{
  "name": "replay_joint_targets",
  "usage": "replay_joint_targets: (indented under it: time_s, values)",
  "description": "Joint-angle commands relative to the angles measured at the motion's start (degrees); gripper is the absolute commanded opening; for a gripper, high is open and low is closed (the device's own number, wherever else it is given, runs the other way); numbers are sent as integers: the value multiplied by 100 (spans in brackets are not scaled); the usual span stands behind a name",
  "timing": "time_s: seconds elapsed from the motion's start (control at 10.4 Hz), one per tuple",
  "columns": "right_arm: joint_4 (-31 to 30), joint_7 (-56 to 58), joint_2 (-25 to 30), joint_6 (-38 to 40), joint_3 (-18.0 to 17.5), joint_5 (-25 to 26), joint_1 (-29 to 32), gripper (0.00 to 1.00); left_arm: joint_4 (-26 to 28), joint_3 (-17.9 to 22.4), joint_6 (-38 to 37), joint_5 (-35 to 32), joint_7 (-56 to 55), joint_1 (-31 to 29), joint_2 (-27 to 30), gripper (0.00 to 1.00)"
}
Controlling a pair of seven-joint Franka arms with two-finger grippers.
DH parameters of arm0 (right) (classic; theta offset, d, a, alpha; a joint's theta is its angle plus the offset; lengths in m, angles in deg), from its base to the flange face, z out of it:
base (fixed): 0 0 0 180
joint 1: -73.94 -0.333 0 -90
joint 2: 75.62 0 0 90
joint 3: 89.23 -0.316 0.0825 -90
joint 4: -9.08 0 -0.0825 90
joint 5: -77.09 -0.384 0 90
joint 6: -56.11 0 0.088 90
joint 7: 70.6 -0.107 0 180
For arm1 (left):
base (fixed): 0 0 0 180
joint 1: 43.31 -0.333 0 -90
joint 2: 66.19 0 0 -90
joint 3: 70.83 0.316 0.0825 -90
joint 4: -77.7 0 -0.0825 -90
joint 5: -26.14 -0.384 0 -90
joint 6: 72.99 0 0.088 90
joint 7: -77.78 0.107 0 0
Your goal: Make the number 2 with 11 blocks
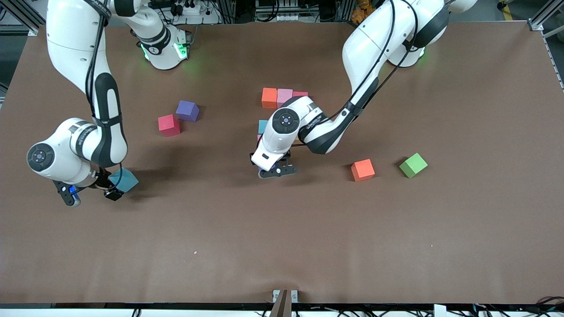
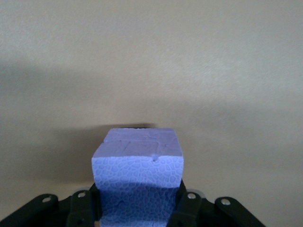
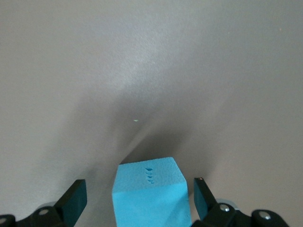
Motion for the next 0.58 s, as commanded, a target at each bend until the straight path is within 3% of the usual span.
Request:
replay_joint_targets:
  time_s: [0.0, 0.48]
  values:
    - [-244, -8, 207, -66, -15, -289, -108, 100, -69, 44, -197, 102, 76, 59, 15, 6]
    - [-508, 1012, 224, -40, -33, -317, -126, 100, -69, 35, -197, 102, 112, 120, -20, 12]
